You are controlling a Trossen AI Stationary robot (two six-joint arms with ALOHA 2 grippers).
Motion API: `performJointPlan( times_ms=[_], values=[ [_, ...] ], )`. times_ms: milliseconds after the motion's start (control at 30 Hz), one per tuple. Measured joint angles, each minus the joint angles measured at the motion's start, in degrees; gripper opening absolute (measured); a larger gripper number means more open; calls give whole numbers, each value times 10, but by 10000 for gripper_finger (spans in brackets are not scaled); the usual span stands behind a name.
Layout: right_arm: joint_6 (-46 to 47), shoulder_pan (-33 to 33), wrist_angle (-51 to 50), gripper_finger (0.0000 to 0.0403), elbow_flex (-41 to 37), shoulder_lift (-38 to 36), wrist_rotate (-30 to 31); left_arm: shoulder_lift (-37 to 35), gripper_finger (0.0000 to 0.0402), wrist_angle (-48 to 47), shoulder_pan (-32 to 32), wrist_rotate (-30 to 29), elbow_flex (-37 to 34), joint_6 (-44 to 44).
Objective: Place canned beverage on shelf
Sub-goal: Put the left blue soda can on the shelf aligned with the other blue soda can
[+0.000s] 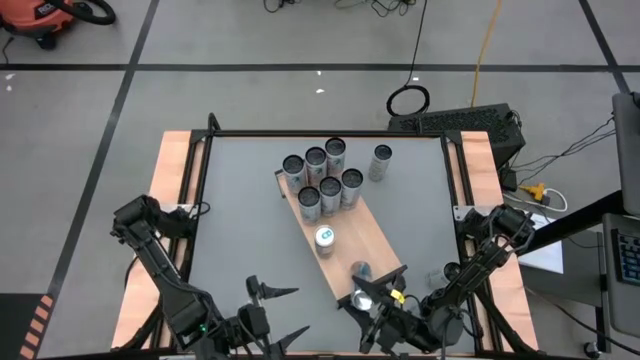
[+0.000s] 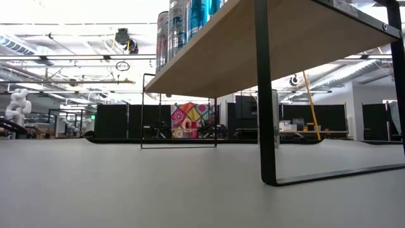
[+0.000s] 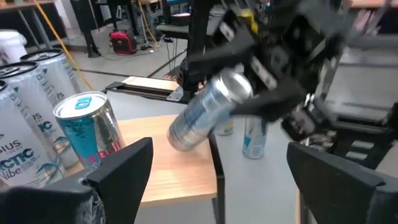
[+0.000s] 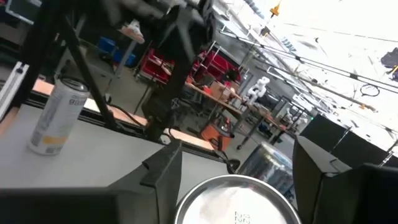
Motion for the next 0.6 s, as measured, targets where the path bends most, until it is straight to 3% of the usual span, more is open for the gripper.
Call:
performJointPlan(
  times_ms=[367,600],
  values=[
    [-1,3,8,177,0,-43,-77,57,371,17,35,-5,0,8],
    [30,-1,8,177,0,-52,-128,100,371,162,75,6,0,174]
  ],
)
